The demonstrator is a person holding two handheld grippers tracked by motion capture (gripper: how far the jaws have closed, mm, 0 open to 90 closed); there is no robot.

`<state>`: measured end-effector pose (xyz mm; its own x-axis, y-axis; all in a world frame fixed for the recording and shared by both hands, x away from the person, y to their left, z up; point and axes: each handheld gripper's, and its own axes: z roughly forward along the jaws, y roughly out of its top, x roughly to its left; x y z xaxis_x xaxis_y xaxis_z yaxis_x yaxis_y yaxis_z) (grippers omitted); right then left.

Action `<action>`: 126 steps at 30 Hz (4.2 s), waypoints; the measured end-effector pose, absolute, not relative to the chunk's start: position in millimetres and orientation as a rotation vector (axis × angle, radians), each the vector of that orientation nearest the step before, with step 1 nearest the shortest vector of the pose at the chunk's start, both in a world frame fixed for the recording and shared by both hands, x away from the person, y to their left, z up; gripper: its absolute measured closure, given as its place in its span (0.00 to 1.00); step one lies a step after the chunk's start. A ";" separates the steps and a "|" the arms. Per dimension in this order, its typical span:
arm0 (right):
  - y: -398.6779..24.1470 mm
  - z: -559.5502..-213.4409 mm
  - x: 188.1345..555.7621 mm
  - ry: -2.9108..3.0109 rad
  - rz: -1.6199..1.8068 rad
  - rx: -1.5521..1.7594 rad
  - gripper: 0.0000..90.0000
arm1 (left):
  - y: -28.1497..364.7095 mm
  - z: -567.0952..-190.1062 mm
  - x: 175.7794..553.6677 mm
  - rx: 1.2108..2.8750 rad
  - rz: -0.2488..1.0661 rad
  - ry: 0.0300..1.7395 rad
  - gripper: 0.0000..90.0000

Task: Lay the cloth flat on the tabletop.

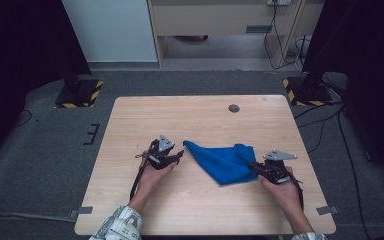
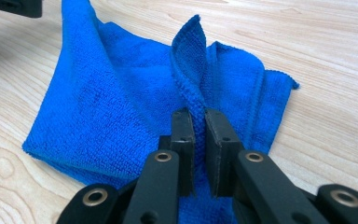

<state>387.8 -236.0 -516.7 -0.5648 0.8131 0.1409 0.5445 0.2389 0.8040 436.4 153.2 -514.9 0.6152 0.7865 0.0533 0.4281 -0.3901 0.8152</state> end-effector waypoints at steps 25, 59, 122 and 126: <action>-236.4 -515.8 385.1 2.228 1.241 1.242 0.93 | 131.2 -525.8 470.4 2.057 0.501 1.001 0.89; -210.7 -496.3 407.8 2.229 1.114 1.275 0.42 | 120.8 -519.6 459.5 2.064 0.470 0.955 0.98; -246.1 -498.7 400.7 2.171 1.216 1.274 0.98 | 145.6 -516.5 442.6 2.167 0.407 0.972 0.92; -248.5 -502.2 399.4 2.170 1.219 1.283 0.98 | 143.4 -516.9 444.2 2.161 0.405 0.964 0.91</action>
